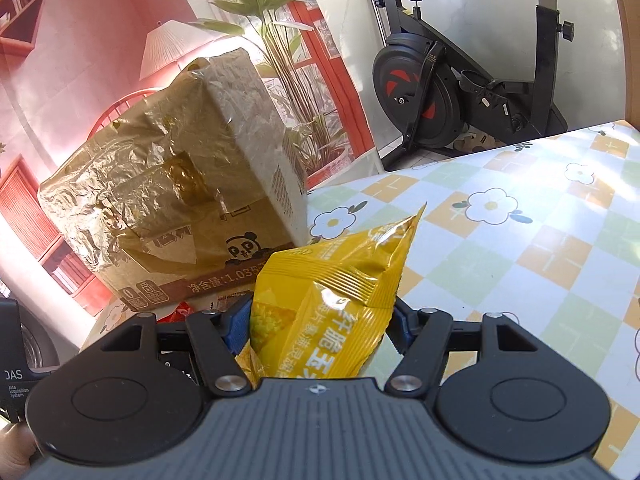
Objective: Organize snacks
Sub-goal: 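Grasp the yellow corn bag with the right tool while the left tool grasps the black round snack pack, then lift both held snacks over the box and release them inside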
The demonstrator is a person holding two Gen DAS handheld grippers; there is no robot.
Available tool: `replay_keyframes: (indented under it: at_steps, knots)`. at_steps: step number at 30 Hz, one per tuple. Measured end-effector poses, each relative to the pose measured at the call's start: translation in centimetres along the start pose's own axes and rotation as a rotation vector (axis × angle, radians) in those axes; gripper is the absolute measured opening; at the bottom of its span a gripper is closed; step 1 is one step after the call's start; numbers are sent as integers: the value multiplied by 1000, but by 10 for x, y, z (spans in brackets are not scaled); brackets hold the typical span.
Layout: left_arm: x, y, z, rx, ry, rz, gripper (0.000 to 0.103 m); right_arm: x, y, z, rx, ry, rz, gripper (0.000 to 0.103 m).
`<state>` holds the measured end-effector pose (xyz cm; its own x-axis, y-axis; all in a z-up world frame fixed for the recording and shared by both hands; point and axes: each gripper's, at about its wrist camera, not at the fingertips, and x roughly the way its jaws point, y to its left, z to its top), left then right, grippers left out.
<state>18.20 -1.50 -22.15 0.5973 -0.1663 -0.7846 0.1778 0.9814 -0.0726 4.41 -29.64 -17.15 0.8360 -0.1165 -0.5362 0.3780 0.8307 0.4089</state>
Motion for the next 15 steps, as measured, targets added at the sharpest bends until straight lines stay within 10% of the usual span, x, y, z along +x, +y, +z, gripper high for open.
replay_keyframes:
  at_steps: [5, 15]
  knots:
    - [0, -7, -11, 22, -17, 18, 53, -8, -5, -3, -3, -17, -2, 67]
    - [-21, 12, -29, -37, -43, 5, 49, -15, -6, -10, 4, -17, -9, 67]
